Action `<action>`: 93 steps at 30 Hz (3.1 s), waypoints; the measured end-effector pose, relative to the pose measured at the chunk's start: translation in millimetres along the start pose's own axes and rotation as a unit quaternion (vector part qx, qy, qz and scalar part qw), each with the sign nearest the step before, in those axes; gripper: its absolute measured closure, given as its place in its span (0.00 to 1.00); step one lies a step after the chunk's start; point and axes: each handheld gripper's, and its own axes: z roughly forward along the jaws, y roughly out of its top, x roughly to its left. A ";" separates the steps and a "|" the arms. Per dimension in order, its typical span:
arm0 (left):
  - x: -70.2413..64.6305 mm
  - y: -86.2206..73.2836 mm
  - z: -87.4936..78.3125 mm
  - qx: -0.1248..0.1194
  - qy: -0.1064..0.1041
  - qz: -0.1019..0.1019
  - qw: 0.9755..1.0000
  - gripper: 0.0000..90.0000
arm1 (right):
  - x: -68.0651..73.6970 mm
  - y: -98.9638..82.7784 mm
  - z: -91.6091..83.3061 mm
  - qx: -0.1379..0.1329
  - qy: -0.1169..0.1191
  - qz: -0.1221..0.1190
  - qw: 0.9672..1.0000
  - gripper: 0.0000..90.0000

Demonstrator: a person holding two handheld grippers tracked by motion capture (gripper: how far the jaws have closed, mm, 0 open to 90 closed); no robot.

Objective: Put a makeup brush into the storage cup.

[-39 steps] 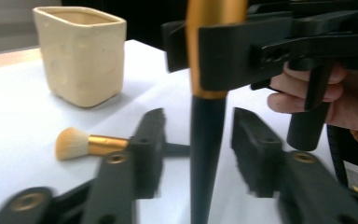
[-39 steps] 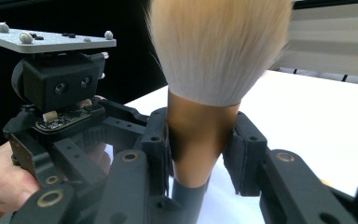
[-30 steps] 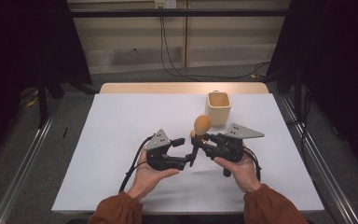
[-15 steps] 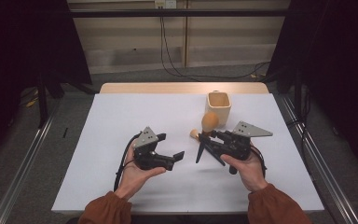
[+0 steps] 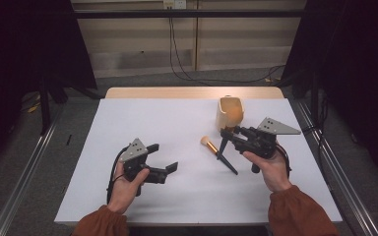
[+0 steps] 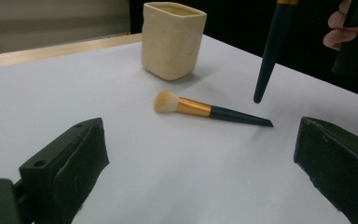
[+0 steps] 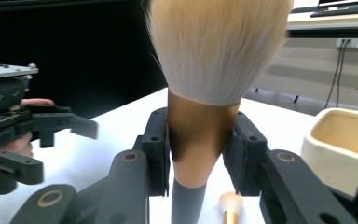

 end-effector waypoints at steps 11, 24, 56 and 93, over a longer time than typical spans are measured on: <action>14.4 -19.0 -32.2 -0.003 0.038 -0.003 0.999 0.02 | -16.0 20.4 2.7 0.003 -0.025 -0.020 0.999 0.71; 20.6 -35.0 -69.5 -0.011 0.088 -0.004 0.996 0.03 | -35.6 46.3 5.0 -0.007 -0.061 -0.024 0.998 0.71; 19.7 -45.8 -83.0 -0.021 0.099 -0.010 0.995 0.03 | -83.8 92.2 56.2 -0.001 -0.111 -0.058 0.992 0.71; 22.7 -46.5 -83.5 -0.017 0.108 -0.007 0.994 0.03 | -115.2 30.9 68.8 0.042 -0.129 -0.022 0.991 0.71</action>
